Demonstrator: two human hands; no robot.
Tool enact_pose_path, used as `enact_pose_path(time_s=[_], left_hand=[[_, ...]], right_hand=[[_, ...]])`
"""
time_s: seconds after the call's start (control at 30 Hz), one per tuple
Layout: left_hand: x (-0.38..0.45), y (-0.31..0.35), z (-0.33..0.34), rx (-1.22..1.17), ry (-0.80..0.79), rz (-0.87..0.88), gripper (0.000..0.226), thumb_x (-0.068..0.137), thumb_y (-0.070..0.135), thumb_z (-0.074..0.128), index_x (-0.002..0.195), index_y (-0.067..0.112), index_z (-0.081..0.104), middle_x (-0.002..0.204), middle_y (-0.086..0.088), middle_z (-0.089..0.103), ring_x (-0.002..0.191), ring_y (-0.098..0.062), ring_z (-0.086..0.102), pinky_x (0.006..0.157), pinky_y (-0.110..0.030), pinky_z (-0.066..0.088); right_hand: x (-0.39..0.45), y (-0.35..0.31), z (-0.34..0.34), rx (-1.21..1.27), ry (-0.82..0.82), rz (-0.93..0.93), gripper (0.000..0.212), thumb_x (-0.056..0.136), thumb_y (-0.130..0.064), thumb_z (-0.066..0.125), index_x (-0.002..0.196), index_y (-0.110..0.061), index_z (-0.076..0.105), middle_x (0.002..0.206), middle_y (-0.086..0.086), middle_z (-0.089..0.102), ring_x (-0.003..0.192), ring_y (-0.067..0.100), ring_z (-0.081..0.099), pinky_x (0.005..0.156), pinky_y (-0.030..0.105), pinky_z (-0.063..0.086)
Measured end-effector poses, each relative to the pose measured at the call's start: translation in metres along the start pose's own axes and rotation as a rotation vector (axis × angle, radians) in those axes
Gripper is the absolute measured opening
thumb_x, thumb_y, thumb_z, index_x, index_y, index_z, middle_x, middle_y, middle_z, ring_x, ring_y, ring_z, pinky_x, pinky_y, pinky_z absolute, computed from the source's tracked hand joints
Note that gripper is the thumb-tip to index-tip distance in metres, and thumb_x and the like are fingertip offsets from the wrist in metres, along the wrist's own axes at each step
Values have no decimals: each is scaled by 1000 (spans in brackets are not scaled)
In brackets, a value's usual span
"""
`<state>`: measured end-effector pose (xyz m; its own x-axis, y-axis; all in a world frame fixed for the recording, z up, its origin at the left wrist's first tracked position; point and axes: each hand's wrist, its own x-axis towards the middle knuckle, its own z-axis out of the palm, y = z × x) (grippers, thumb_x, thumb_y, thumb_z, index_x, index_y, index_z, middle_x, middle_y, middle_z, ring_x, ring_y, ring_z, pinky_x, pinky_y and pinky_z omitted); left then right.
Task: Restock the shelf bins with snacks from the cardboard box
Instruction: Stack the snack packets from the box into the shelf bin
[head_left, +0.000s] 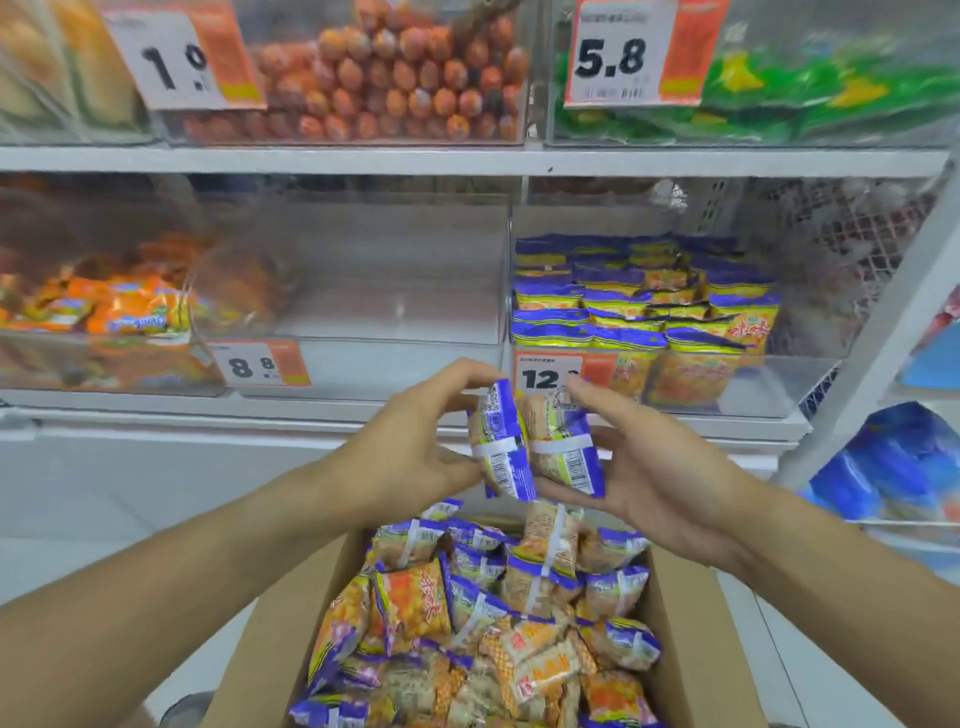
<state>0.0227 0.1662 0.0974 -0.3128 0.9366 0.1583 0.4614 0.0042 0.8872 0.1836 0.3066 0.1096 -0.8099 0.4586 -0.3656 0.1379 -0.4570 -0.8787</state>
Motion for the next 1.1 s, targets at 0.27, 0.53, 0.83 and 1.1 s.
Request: enact_pose_path(time_s=[0.27, 0.53, 0.83, 1.1], left_hand=[[16, 8, -1, -379, 144, -175, 33, 85, 26, 74, 97, -2, 63, 121, 7, 70, 104, -17, 69, 73, -30, 58], [36, -2, -6, -271, 400, -142, 20, 89, 2, 68, 74, 15, 65, 122, 2, 66, 105, -8, 68, 67, -25, 55], [42, 0, -21, -519, 346, -250, 48, 56, 0, 56, 101, 15, 63, 124, -4, 59, 80, -19, 66, 57, -29, 51], [37, 9, -2, -712, 94, -324, 47, 58, 1, 49, 100, -17, 59, 88, -24, 57, 78, -33, 50, 69, -35, 50]], right_hand=[[13, -7, -13, 86, -22, -97, 33, 72, -13, 67, 101, 1, 68, 104, 21, 73, 95, 35, 68, 76, 49, 63], [17, -8, -17, 191, 2, -50, 74, 64, -2, 71, 135, -8, 49, 100, 12, 76, 67, 19, 72, 47, 22, 48], [23, -11, -22, 184, -145, -94, 82, 29, -21, 104, 104, -1, 77, 113, 22, 73, 89, 29, 75, 72, 38, 62], [28, -1, -21, 88, -190, -135, 96, 39, -16, 103, 126, -3, 64, 121, 24, 69, 104, 33, 71, 79, 33, 60]])
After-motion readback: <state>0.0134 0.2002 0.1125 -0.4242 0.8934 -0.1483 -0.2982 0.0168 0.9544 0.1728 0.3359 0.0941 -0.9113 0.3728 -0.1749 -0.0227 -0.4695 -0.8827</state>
